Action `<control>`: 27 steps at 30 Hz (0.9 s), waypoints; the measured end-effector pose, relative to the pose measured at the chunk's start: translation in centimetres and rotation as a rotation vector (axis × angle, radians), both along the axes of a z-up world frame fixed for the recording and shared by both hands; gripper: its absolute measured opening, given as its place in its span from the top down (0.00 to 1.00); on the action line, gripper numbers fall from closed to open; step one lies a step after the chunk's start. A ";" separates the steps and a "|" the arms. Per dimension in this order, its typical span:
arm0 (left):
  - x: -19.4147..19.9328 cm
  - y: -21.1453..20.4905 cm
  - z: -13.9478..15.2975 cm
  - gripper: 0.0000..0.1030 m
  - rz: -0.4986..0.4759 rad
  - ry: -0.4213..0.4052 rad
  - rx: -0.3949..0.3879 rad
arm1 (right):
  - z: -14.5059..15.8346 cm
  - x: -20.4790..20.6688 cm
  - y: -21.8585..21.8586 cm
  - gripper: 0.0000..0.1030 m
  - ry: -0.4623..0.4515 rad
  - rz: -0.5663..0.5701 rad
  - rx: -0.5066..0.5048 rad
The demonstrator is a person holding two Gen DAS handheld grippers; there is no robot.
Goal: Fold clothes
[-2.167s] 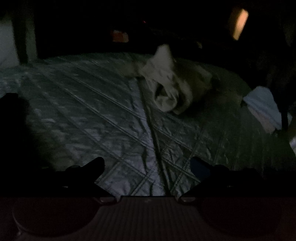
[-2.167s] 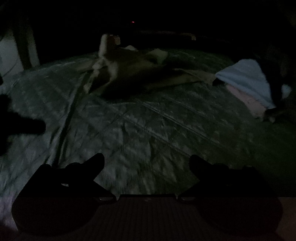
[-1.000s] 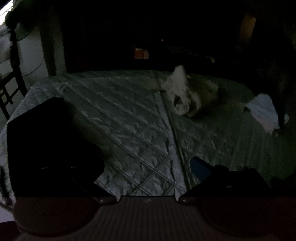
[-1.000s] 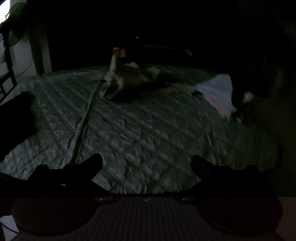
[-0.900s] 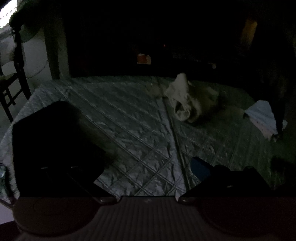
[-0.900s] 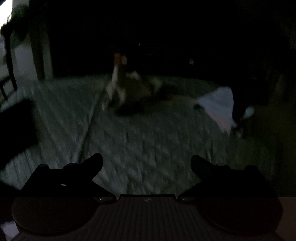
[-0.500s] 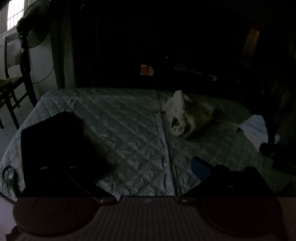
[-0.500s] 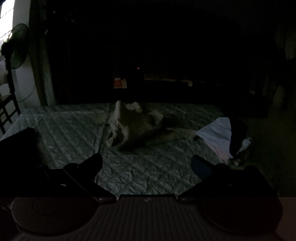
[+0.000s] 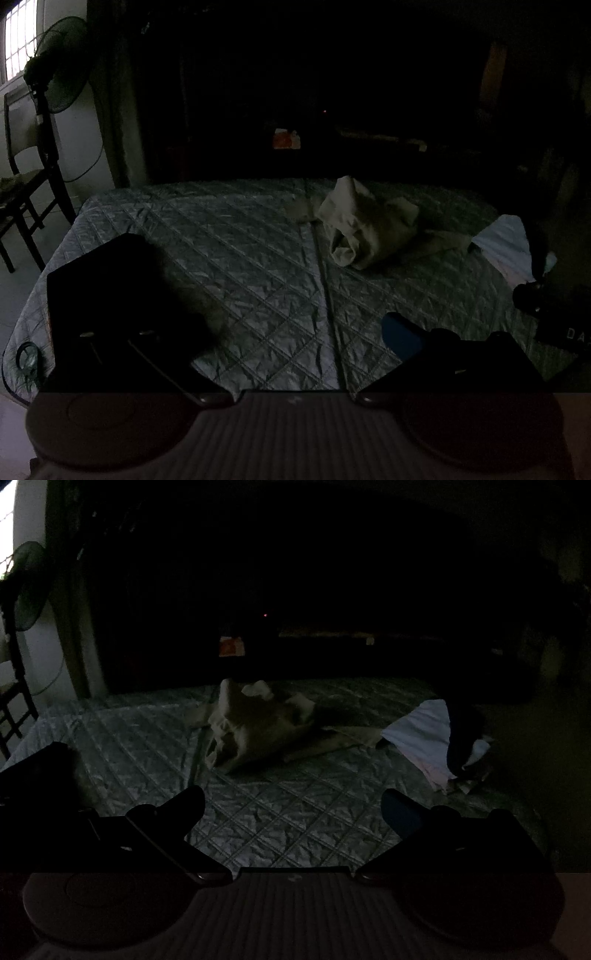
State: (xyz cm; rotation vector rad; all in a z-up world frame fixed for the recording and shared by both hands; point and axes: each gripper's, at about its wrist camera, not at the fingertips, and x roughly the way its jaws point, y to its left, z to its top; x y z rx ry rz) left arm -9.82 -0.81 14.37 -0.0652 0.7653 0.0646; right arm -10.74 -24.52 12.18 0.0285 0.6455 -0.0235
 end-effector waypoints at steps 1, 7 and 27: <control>0.0 0.0 0.0 0.02 -0.002 0.000 0.002 | 0.0 0.0 -0.1 0.01 0.000 0.001 0.001; 0.1 -0.7 -0.2 0.02 -0.008 0.015 0.013 | -0.1 -0.1 -0.4 0.01 -0.002 0.008 0.005; 0.8 -1.4 -0.3 0.02 -0.009 0.021 -0.017 | -0.2 0.4 -0.2 0.01 -0.005 0.020 -0.002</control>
